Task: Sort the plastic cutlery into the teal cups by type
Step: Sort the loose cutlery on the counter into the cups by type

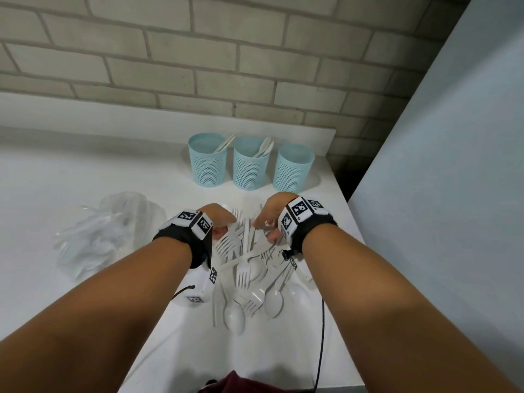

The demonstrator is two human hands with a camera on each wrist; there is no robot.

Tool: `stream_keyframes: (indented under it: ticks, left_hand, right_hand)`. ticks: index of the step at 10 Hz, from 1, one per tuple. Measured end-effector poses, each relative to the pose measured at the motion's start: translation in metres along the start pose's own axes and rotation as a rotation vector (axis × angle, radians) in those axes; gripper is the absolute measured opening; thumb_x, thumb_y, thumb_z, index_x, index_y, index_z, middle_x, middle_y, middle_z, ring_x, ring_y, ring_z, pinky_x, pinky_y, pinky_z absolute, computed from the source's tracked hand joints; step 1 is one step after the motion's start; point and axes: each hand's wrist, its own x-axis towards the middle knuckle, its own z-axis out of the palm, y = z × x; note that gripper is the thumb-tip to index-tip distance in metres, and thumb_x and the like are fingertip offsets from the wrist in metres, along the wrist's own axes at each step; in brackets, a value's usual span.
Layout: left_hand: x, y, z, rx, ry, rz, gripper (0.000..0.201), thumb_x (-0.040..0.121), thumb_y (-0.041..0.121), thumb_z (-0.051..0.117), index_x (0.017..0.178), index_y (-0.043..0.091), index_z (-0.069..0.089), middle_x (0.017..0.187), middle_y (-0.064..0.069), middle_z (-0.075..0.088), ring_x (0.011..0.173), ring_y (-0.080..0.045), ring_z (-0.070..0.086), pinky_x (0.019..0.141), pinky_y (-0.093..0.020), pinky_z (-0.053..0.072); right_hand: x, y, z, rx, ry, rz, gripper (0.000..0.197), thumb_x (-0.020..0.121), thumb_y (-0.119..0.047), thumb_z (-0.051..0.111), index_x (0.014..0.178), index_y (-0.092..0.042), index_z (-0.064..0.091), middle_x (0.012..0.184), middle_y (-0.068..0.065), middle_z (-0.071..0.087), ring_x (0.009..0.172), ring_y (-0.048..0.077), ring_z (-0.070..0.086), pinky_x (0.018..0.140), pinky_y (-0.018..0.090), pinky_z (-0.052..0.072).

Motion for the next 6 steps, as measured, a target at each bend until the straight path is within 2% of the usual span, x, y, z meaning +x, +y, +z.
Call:
stream_keyframes:
  ticks: [1,2,3,4,5,6]
  left_hand:
    - [0.007,0.002,0.004,-0.109,-0.02,-0.027,0.033,0.092,0.018,0.054,0.062,0.009,0.044,0.055,-0.005,0.044,0.039,-0.014,0.04,0.044,-0.02,0.029]
    - [0.01,0.0,0.005,-0.243,-0.009,-0.028,0.029,0.089,0.016,0.059,0.065,0.008,0.046,0.048,-0.005,0.044,0.042,-0.015,0.038,0.049,-0.021,0.03]
    - [0.012,0.0,0.004,-0.342,-0.015,-0.002,0.022,0.079,0.015,0.07,0.072,0.004,0.052,0.055,-0.009,0.054,0.053,-0.02,0.052,0.059,-0.025,0.045]
    - [0.019,-0.003,0.001,-0.339,-0.073,0.051,0.04,0.064,0.021,0.08,0.088,-0.003,0.061,0.088,-0.017,0.067,0.08,-0.029,0.067,0.077,-0.032,0.057]
    - [0.01,-0.003,-0.005,-0.403,-0.031,0.129,0.008,0.084,0.003,0.064,0.09,-0.001,0.059,0.089,-0.014,0.06,0.069,-0.019,0.058,0.063,-0.025,0.053]
    - [0.01,-0.005,-0.013,-0.45,-0.022,0.183,0.03,0.083,-0.001,0.063,0.113,-0.007,0.059,0.109,-0.018,0.064,0.092,-0.03,0.064,0.09,-0.042,0.052]
  right_hand:
    - [0.0,0.0,0.01,-0.009,0.065,-0.043,0.028,0.08,-0.015,0.07,0.106,-0.01,0.06,0.083,0.004,0.055,0.087,0.025,0.058,0.085,0.039,0.055]
    - [0.015,0.0,0.014,0.066,0.037,-0.038,0.017,0.076,-0.012,0.071,0.081,-0.015,0.055,0.094,0.007,0.056,0.105,0.03,0.058,0.097,0.043,0.049]
    - [0.026,0.001,0.019,0.222,-0.01,-0.034,0.021,0.077,-0.005,0.069,0.074,-0.016,0.052,0.092,0.008,0.056,0.098,0.027,0.059,0.096,0.042,0.05]
    - [0.033,0.005,0.023,0.399,-0.022,-0.014,0.017,0.078,-0.003,0.069,0.076,-0.011,0.054,0.083,0.006,0.056,0.078,0.018,0.057,0.081,0.029,0.053]
    - [0.032,0.001,0.02,0.455,-0.065,0.042,0.016,0.08,-0.004,0.069,0.075,-0.008,0.054,0.075,0.005,0.055,0.065,0.013,0.053,0.056,0.018,0.049]
    - [0.031,-0.007,0.014,0.357,-0.159,0.085,0.024,0.084,-0.021,0.068,0.072,-0.009,0.052,0.067,0.006,0.05,0.056,0.014,0.046,0.057,0.024,0.041]
